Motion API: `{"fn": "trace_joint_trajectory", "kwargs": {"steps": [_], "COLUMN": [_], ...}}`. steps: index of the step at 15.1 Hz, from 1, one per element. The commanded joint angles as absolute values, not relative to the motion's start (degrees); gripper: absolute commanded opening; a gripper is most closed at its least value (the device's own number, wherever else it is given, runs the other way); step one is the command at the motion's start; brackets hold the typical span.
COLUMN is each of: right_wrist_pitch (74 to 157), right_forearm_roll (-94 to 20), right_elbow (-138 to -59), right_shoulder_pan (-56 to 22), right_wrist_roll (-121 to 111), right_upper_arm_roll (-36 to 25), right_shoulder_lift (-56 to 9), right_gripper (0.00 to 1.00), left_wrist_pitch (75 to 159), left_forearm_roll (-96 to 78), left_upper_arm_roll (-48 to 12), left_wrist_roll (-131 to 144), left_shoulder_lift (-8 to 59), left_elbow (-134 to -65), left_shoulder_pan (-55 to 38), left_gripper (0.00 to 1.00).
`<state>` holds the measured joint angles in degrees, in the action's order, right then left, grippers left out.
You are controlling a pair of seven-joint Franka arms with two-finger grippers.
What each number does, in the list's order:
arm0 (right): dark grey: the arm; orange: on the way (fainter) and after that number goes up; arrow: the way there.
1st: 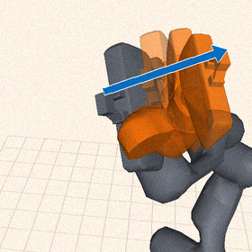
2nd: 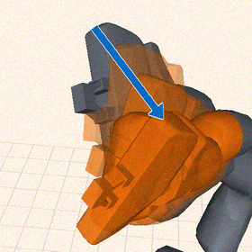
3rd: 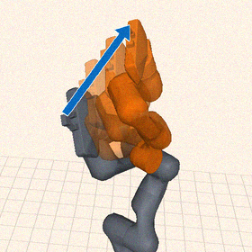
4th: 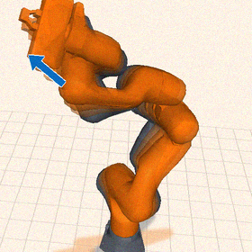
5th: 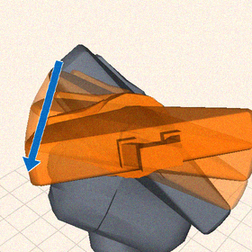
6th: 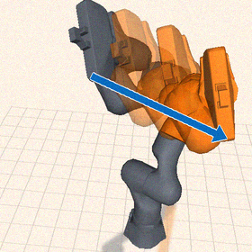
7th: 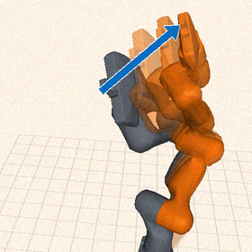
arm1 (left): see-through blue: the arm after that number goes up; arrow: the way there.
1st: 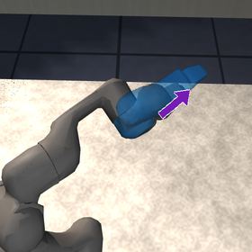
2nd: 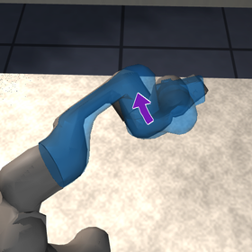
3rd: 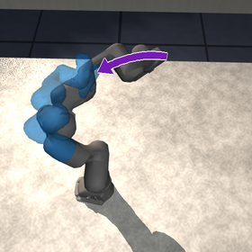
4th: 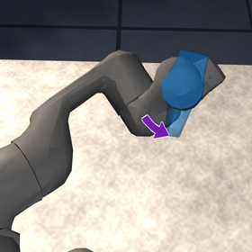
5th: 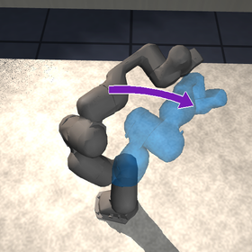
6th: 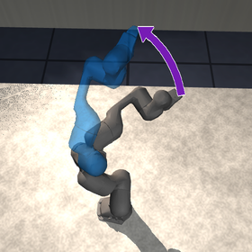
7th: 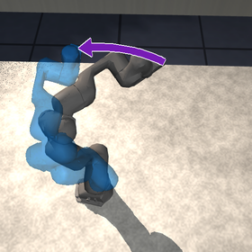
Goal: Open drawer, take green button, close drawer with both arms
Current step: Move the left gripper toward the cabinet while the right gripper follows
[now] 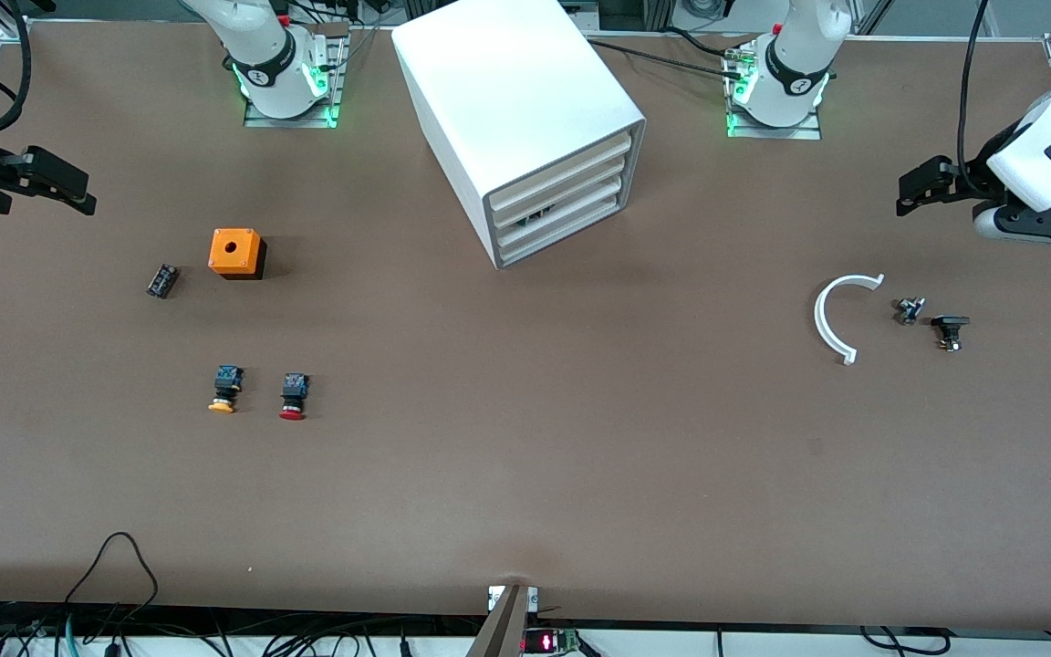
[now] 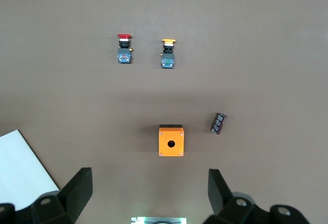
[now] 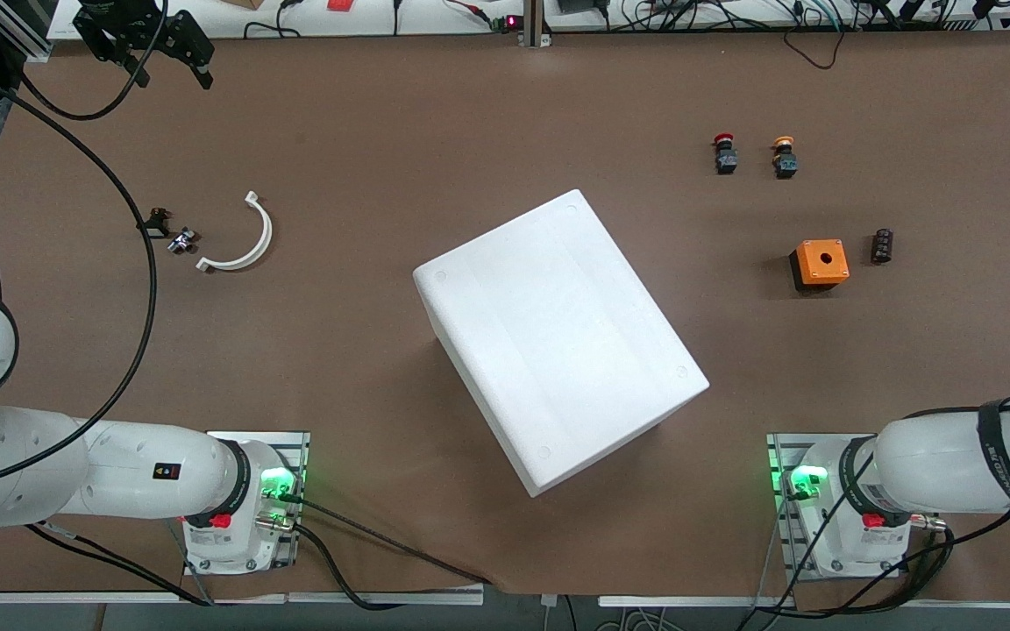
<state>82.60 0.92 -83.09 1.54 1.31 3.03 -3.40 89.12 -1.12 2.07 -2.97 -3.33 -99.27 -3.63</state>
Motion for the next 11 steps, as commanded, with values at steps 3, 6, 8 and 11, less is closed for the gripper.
{"fn": "trace_joint_trajectory", "kwargs": {"steps": [3, 6, 8, 11], "right_wrist_pitch": [81.7, 81.4, 78.2, 77.8], "right_forearm_roll": [0.4, 1.0, 1.1, 0.6], "right_elbow": [-82.6, -82.7, -83.2, -83.2], "right_shoulder_pan": [2.3, 2.2, 2.1, 1.9], "right_wrist_roll": [-0.3, -0.4, -0.3, 0.1], "right_upper_arm_roll": [3.1, 3.1, 3.2, 3.2], "right_shoulder_lift": [-3.1, -3.3, -4.2, -7.2], "right_gripper": [1.00, 1.00, 1.00, 1.00], "left_wrist_pitch": [87.7, 87.7, 87.7, 84.7], "left_forearm_roll": [0.1, 0.1, -0.1, -0.9], "left_upper_arm_roll": [2.0, 2.0, 2.0, 2.0], "left_wrist_roll": [-2.3, -2.2, -2.1, -2.2], "left_shoulder_lift": [-2.6, -2.6, -2.6, -1.8], "left_elbow": [-97.6, -97.6, -97.6, -96.9], "left_shoulder_pan": [-3.9, -3.9, -3.9, -4.0], "left_gripper": [1.00, 1.00, 1.00, 1.00]}}
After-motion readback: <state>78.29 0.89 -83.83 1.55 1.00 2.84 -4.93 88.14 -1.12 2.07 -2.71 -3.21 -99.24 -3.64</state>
